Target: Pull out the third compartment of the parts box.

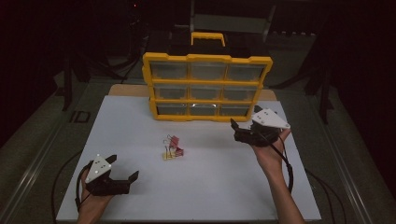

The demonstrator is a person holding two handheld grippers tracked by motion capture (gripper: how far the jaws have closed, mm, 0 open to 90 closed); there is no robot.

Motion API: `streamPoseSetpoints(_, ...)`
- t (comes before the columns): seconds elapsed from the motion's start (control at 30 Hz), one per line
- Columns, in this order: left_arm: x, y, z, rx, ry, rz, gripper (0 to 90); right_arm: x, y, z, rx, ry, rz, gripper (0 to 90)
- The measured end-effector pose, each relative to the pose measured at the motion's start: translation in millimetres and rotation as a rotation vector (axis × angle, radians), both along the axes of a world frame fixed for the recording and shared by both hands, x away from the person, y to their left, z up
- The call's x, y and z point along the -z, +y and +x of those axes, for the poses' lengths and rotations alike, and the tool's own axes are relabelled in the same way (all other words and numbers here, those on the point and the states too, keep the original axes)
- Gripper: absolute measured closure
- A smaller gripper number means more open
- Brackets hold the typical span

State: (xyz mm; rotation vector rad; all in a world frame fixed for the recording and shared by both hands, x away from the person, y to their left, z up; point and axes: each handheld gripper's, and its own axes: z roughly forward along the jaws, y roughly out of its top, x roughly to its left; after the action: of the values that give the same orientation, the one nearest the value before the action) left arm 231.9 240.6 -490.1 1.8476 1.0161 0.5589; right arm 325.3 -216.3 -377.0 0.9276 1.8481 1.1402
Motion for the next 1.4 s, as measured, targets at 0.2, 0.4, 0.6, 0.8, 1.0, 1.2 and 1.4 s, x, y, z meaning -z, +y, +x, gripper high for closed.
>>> streamPoseSetpoints(0.2, 0.2, 0.1, 0.2, 0.0, 0.0, 0.001, 0.2, -6.3, 0.1, 11.1, 0.009, -0.002, -0.019, 10.0)
streamPoseSetpoints(0.4, 0.3, 0.2, 0.3, 0.002, 0.003, 0.0, 0.2, -11.0, 0.1, 20.1, 0.018, -0.003, -0.033, 10.0)
streamPoseSetpoints(0.6, 0.5, 0.5, 0.5, 0.002, 0.004, 0.0, 0.2, -13.1, -0.6, 32.0, 0.029, -0.004, -0.06, 10.0)
streamPoseSetpoints(0.8, 0.9, 0.0, 0.5, 0.004, 0.009, 0.002, 0.2, -16.2, 1.8, 39.5, 0.032, -0.01, -0.081, 10.0)
streamPoseSetpoints(1.0, 0.8, 0.3, 0.4, 0.003, 0.008, 0.0, 0.2, -21.0, 6.3, 47.4, 0.038, -0.012, -0.112, 10.0)
streamPoseSetpoints(1.2, 0.7, 0.9, 0.4, 0.003, 0.007, 0.001, 0.2, -22.5, 12.8, 55.7, 0.042, -0.018, -0.175, 10.0)
streamPoseSetpoints(1.4, 0.8, 1.0, 0.5, 0.003, 0.007, 0.002, 0.2, -21.9, 18.5, 62.9, 0.049, -0.024, -0.259, 10.0)
